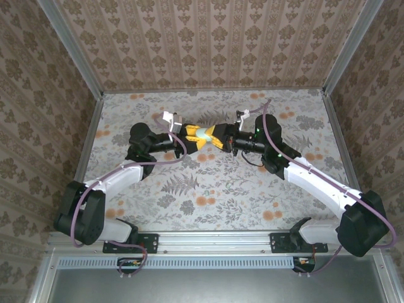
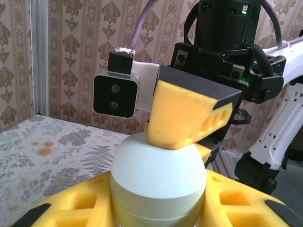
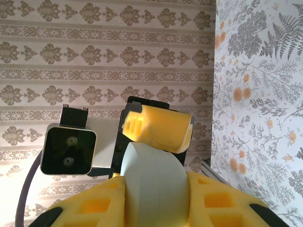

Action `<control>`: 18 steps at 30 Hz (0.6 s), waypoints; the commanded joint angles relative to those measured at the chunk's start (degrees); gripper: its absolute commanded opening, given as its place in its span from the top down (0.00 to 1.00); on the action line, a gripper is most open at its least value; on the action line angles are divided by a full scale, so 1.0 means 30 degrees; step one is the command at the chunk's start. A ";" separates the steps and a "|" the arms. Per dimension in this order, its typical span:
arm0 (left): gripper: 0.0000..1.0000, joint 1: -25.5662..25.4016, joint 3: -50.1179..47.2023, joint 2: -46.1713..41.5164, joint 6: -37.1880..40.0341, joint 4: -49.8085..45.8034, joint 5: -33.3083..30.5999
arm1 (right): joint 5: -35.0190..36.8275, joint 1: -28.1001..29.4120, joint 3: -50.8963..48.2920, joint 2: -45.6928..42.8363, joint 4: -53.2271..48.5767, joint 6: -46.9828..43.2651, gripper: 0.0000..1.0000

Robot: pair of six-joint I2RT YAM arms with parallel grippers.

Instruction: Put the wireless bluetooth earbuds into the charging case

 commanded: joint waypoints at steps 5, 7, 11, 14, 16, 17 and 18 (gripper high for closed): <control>0.77 0.0006 0.0370 -0.0128 -0.0277 0.0632 0.0866 | -0.0552 -0.0451 0.0527 -0.0752 -0.1049 -0.1788 0.52; 0.79 0.0149 0.0235 -0.0262 -0.0537 0.0620 0.1028 | -0.0559 -0.1101 0.1396 -0.1392 -0.3693 -0.4685 0.43; 0.81 0.0550 0.0091 -0.0929 -0.0618 -0.0123 0.1607 | 0.0888 -0.1651 0.3717 -0.2651 -1.0011 -1.2622 0.37; 0.81 0.0782 0.0172 -0.1571 0.0034 -0.1769 0.2120 | 0.0787 -0.1585 0.4991 -0.2798 -1.2367 -1.7546 0.35; 0.82 0.0797 0.0330 -0.1924 0.0553 -0.3005 0.2408 | -0.0012 -0.1274 0.5466 -0.2605 -1.2996 -1.9670 0.32; 0.82 0.0776 0.0423 -0.2057 0.0798 -0.3524 0.2498 | -0.0273 -0.1027 0.5598 -0.2522 -1.3213 -2.0573 0.31; 0.82 0.0791 0.0534 -0.2189 0.0978 -0.3999 0.2598 | -0.0378 -0.0727 0.5703 -0.2401 -1.3458 -2.1485 0.30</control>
